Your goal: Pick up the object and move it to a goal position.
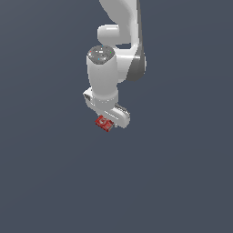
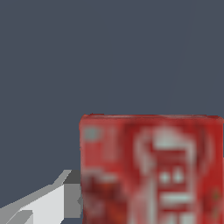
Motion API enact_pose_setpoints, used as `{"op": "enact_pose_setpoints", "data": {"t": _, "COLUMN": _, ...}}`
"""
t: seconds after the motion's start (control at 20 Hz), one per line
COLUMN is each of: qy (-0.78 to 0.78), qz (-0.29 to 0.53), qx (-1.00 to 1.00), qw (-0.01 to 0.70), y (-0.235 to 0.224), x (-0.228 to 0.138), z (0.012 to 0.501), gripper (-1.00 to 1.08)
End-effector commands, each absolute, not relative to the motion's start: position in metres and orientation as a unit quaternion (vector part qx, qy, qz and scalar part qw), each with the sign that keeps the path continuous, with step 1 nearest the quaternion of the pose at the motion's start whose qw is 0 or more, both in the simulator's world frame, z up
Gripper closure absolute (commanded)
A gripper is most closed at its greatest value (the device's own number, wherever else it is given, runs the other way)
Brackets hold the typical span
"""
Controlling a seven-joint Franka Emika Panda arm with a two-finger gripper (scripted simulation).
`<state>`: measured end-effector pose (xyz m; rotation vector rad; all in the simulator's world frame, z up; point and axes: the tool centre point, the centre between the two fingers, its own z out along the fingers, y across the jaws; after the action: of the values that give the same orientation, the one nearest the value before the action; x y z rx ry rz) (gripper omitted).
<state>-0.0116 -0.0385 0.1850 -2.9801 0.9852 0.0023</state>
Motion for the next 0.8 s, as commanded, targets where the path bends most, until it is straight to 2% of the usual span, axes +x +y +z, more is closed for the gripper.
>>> {"op": "enact_pose_setpoints", "data": {"t": 0.0, "qy": 0.314, "qz": 0.001, "qx": -0.949, "qw": 0.002, "y": -0.055, "x": -0.022, "z": 0.210, "gripper": 1.08}}
{"op": "enact_pose_setpoints", "data": {"t": 0.75, "qy": 0.314, "qz": 0.001, "qx": -0.949, "qw": 0.001, "y": -0.147, "x": -0.073, "z": 0.351, "gripper": 1.08}}
